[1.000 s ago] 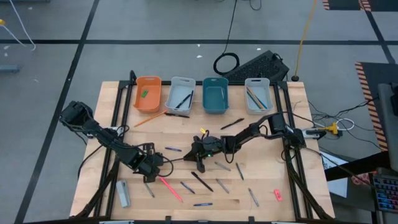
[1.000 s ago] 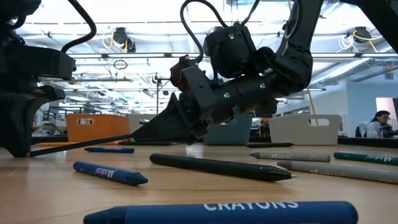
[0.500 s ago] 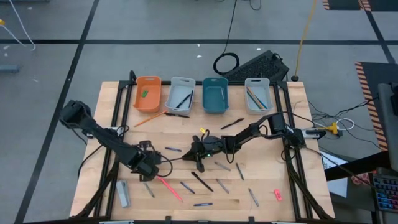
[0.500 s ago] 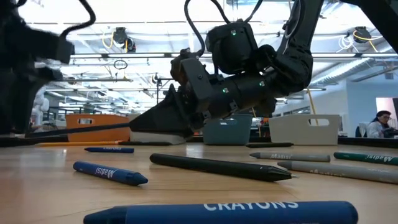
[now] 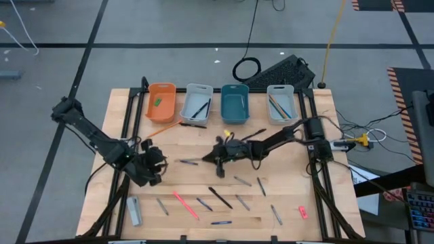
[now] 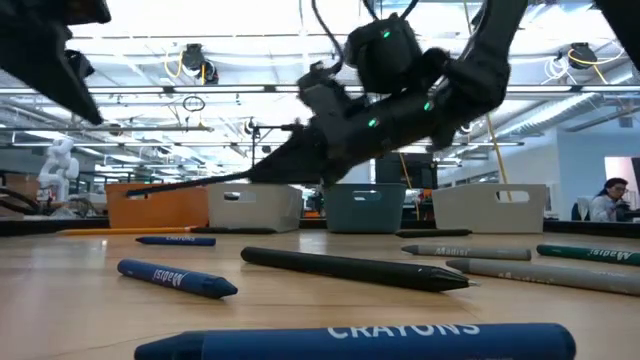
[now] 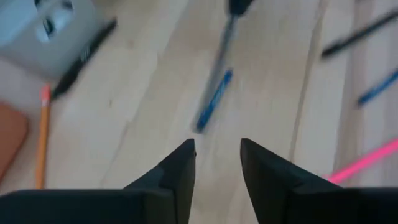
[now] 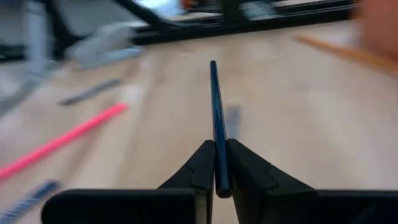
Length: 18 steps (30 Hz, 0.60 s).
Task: Sort crayons/erasers/pens/pencils in bins
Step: Put the dark blue colored pencil into the right gray bin
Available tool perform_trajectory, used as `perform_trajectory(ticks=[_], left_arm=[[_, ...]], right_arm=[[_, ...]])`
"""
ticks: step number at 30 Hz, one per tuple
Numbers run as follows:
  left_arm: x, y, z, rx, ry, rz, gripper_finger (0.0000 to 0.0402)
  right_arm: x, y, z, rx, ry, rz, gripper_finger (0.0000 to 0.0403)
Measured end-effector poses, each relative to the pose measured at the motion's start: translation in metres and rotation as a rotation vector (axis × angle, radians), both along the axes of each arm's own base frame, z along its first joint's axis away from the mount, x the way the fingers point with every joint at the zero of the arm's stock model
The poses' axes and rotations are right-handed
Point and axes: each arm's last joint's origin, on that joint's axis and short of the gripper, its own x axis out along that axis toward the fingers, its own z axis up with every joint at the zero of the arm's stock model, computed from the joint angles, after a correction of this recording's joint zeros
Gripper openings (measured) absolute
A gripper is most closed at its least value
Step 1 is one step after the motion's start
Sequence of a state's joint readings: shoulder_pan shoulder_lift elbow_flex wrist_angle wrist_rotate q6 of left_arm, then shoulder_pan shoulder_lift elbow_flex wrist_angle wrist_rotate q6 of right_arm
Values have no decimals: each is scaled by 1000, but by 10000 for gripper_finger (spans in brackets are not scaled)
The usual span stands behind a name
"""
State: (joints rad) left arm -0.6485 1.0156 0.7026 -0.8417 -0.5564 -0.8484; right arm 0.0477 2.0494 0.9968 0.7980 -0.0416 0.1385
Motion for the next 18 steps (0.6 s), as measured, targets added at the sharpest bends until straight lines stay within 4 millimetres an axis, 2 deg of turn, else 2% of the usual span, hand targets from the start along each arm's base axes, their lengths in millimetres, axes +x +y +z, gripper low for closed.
perform_trajectory(ticks=[4, 10, 13, 18], left_arm=[[-1, 8, -7, -2, -179, 7, 112], [7, 22, -20, -15, -405, 23, 94], [12, 29, -23, -10, -501, 25, 93], [21, 43, -23, -12, -617, 12, 92]], right_arm=[[-28, -16, 31, -99, 24, -145, 29], [-89, -31, 71, -195, 33, -392, 29], [-120, -36, 84, -205, 14, -527, 29], [-170, -40, 92, -236, 27, -750, 29]])
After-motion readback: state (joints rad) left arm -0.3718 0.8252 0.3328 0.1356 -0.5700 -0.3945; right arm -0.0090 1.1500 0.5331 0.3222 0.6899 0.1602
